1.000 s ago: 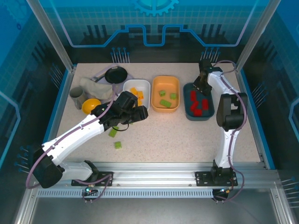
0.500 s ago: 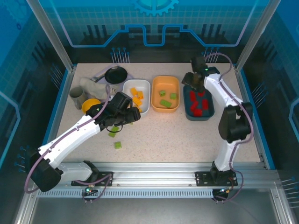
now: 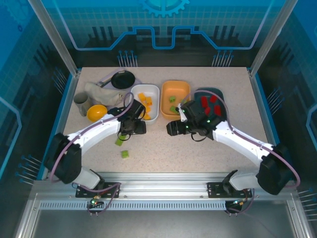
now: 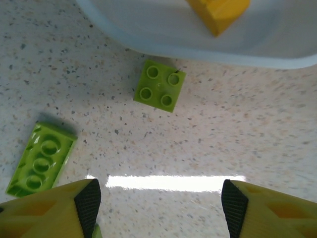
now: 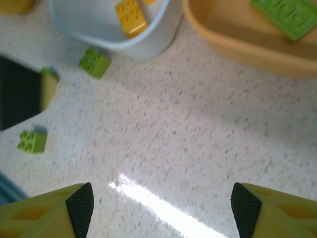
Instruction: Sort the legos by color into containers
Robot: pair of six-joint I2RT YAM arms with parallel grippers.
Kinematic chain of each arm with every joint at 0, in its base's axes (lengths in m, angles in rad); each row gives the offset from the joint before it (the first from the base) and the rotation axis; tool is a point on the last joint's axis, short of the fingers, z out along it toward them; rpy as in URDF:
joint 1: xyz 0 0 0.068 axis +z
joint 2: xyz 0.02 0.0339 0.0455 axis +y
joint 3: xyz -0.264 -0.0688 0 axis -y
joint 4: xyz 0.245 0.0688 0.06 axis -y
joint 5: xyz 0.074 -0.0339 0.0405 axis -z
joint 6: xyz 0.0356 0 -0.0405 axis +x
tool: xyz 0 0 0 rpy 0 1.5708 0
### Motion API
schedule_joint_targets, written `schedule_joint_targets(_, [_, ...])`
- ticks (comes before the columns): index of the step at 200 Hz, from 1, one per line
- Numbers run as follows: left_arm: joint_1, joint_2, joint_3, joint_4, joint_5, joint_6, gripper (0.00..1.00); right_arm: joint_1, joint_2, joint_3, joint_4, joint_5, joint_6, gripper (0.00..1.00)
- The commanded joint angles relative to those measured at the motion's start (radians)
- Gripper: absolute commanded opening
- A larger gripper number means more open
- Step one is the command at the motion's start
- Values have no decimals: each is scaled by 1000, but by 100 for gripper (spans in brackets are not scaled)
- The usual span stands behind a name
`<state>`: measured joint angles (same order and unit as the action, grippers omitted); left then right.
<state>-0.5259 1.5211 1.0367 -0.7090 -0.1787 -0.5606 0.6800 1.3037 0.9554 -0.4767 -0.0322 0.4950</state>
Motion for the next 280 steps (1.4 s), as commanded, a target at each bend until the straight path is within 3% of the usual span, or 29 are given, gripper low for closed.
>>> schedule_joint_targets(1, [18, 66, 10, 60, -13, 99, 71, 23, -92, -43, 47, -74, -27, 77])
schedule_joint_targets(76, [40, 261, 75, 143, -85, 195, 68, 23, -201, -98, -19, -27, 13, 77])
schedule_joint_targets(152, [41, 348, 108, 184, -97, 213, 39, 22, -239, -101, -74, -7, 26, 77])
schedule_joint_targets(176, [38, 318, 88, 181, -103, 181, 29, 17, -247, -94, -93, 1, 16, 78])
schedule_joint_targets(203, [14, 198, 55, 111, -123, 109, 27, -6, -268, -82, -118, 27, 5, 77])
schedule_joint_targets(240, [-118, -1, 113, -34, -102, 4, 26, -108, -316, -82, -101, 39, 45, 76])
schedule_joint_targets(280, [-138, 93, 351, -82, -40, -37, 26, -229, -310, -91, -7, -3, 103, 76])
